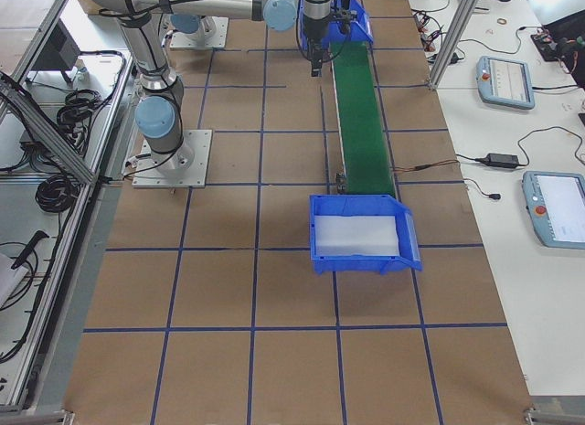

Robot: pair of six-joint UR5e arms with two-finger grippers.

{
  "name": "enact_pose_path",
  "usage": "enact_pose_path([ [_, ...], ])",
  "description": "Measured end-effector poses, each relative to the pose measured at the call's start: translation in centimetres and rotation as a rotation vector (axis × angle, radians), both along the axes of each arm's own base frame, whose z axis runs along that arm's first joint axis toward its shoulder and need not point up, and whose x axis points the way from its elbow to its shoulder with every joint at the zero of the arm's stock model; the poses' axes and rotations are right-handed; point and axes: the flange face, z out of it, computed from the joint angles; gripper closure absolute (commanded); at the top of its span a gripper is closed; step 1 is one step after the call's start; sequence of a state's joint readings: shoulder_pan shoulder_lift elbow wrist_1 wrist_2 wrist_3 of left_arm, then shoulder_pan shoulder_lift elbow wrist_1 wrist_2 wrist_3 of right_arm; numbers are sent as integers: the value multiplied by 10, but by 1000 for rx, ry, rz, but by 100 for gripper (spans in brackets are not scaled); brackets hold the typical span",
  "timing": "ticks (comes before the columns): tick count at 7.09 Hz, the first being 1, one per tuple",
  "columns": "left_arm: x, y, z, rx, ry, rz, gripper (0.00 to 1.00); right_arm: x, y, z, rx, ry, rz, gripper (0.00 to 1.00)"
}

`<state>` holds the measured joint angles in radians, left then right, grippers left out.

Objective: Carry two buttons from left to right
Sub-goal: 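Lift the yellow-capped button and carry it onto the green conveyor, then lower the button onto the conveyor and open the left gripper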

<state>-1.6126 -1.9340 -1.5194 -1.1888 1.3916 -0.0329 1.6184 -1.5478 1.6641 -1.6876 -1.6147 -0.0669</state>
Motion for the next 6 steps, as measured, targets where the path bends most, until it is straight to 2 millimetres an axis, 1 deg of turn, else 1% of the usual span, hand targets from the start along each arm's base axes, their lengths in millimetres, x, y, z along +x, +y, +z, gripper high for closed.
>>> enact_pose_path([
  [1, -13, 1, -10, -10, 3, 1, 88, -1, 0, 0, 0, 1, 0, 0],
  [2, -21, -1, -21, -26, 4, -2, 88, -2, -1, 0, 1, 3, -1, 0],
  [4, -31, -10, -41, -63, -2, -14, 88, -9, -2, 1, 3, 3, -12, 0],
  [6, -38, -10, -56, -55, -20, -12, 88, -11, -1, 1, 3, -4, -16, 0],
])
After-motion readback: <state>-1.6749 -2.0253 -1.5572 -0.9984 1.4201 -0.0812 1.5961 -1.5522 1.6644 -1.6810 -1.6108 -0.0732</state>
